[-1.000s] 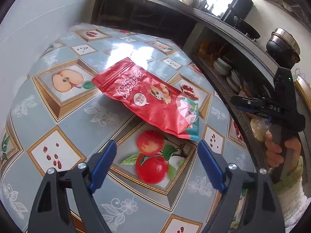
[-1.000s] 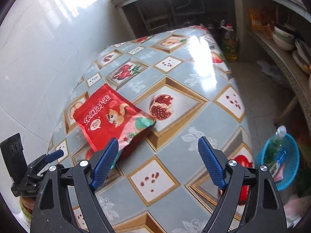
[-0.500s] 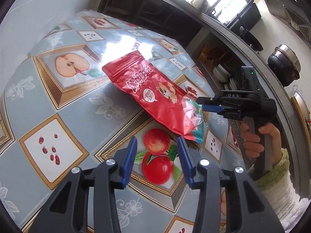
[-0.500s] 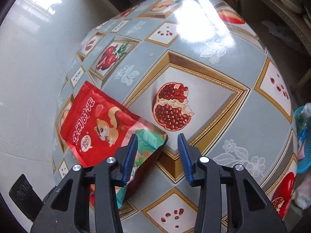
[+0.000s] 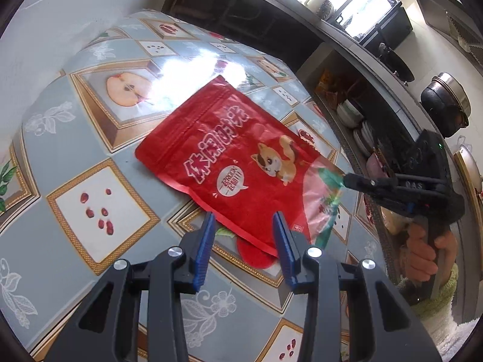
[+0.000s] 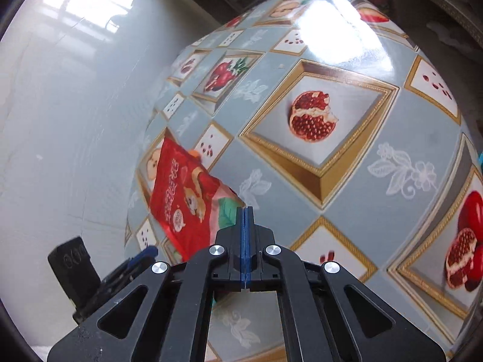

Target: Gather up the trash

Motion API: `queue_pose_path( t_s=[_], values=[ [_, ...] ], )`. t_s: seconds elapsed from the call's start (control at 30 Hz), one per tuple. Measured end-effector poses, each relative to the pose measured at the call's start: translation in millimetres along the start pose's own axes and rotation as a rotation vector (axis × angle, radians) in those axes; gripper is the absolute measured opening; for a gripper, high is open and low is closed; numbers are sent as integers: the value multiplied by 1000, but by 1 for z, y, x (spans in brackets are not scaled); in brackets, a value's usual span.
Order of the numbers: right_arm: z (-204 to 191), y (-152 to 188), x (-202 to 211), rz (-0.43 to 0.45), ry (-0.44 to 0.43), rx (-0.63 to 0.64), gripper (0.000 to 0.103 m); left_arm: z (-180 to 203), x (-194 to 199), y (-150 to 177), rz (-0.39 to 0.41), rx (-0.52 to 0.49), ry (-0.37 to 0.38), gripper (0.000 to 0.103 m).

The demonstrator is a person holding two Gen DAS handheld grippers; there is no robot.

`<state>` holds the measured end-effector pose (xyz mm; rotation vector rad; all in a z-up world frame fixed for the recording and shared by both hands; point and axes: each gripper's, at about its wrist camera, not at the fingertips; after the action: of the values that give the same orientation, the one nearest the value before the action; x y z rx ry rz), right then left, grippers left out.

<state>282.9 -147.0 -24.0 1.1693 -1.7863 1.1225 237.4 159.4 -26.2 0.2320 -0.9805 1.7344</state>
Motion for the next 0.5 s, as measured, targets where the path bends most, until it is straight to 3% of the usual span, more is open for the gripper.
queue_pose_path(
  t_s=[0.1,0.23,0.37,0.47,0.5],
  values=[
    [-3,34,16,5,1,35,0,-3,7,4,1,3,-21,38],
    [-12,78,30,36,69,118,0,-4,5,8,-17,4,-27,38],
    [-18,116,24,-43,54,174,1,4,-6,14,-72,-25,-58,38],
    [-21,138,24,-80,70,230,10,8,-11,20,-98,-53,-87,38],
    [-21,140,27,-72,85,236,25,9,-11,21,-103,-57,-90,38]
  ],
)
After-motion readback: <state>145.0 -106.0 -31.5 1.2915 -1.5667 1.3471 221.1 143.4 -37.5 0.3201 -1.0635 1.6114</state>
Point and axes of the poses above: each gripper's, at about its wrist camera, not at the fingertips, and x roughly against the way its jaws point, z to its right, y to its underside, and after that the axes turned 14 degrees about y, right-handed
